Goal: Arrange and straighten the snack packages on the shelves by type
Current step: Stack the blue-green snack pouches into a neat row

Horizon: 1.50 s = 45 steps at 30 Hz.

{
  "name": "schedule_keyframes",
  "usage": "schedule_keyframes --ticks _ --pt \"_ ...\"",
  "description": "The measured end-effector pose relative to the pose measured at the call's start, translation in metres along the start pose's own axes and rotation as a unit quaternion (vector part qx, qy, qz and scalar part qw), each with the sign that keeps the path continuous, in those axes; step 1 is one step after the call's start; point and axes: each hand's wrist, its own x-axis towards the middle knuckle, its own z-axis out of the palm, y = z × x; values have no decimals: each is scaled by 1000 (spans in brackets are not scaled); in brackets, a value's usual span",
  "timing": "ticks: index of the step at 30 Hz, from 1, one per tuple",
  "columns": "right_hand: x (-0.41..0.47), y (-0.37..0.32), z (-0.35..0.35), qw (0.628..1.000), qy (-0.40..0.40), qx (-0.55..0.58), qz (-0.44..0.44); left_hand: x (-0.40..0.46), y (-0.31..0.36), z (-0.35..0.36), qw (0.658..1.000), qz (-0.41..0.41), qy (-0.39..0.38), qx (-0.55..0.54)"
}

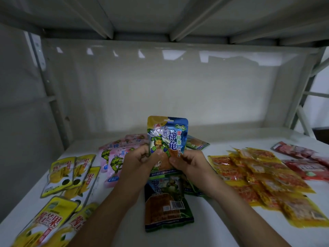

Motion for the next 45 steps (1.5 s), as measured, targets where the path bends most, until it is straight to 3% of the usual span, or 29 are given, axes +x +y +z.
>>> schedule_keyframes --ticks 4,8,13,21,26,33,38,45 --pt "0 -9 2 999 8 48 19 -2 -2 1 1000 0 -2 -11" --pt "-2 -10 0 997 71 21 -12 -7 2 5 1000 3 -2 1" --pt "0 -9 -4 989 127 74 2 -12 14 13 995 -69 -53 -41" --pt "-3 -15 -3 993 102 65 -9 -9 5 10 995 -74 -62 32" --pt "0 -15 -8 987 142 49 -57 -11 5 9 991 -75 -78 81" --pt "-2 -16 -13 974 163 157 -13 -18 16 15 987 -96 -129 0" --pt "-2 -15 -10 981 122 149 -8 -18 10 15 994 -78 -70 26" --pt "2 -2 -12 998 49 -23 -21 -10 7 7 995 -82 -12 64"
